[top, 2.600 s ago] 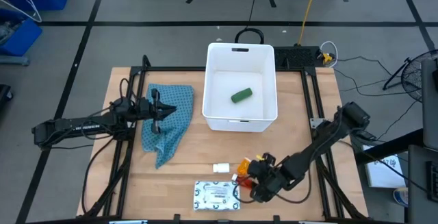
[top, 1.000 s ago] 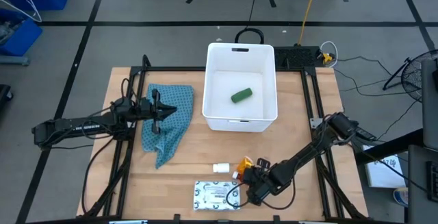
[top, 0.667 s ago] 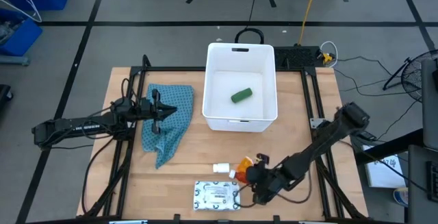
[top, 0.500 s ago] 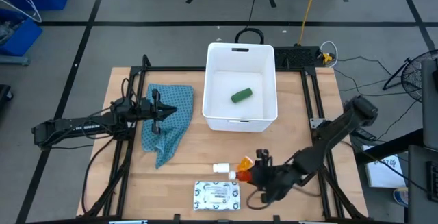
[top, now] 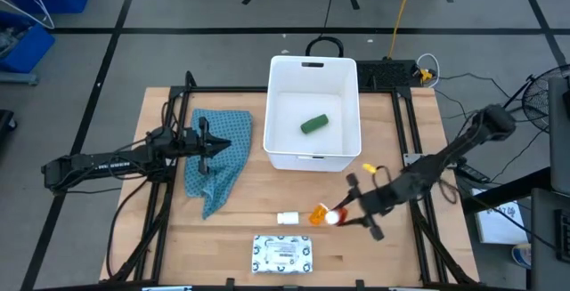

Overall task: Pick & place medical supplies in basket/bin
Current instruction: Put the red pill bottle into the white bin

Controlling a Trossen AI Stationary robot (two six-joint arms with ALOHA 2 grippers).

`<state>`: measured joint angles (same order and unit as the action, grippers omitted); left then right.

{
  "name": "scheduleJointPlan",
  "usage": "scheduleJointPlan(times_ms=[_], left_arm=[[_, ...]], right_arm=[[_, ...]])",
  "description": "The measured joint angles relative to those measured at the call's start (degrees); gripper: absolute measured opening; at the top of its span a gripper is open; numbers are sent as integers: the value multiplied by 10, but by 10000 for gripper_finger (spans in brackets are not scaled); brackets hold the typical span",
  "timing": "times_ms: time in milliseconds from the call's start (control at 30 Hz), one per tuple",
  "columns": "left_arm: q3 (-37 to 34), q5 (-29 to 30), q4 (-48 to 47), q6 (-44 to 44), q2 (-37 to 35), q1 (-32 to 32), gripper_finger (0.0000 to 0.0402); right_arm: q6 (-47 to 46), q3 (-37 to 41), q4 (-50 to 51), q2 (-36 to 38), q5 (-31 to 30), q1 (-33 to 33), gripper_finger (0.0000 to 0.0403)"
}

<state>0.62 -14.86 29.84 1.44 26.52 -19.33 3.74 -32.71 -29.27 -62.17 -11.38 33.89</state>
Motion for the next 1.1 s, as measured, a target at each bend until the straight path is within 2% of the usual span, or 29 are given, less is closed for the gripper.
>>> scheduleJointPlan(times_ms=[100, 200, 333, 467, 533, 600, 833, 1100], left_arm=[[0, 0, -2, 10, 1, 0, 37], [0, 1, -2, 10, 1, 0, 37], [0, 4, -1, 8, 1, 0, 37], [0, 11, 4, 12, 1, 0, 37], [0, 24, 5, 14, 1, 0, 37], [0, 39, 3, 26, 1, 0, 37], [0, 74, 15, 94, 1, 0, 37], [0, 74, 21, 132, 1, 0, 37]], right_arm=[[33, 41, 1, 71, -50, 22, 160], [68, 72, -4, 139, -71, 42, 160], [68, 114, 35, 215, -98, 49, 160], [61, 144, 59, 275, -92, 36, 159], [73, 158, 60, 296, -67, 32, 159], [85, 170, 60, 310, -49, 28, 160], [106, 224, -6, 325, -53, 20, 160], [132, 252, -66, 316, -114, 14, 160]])
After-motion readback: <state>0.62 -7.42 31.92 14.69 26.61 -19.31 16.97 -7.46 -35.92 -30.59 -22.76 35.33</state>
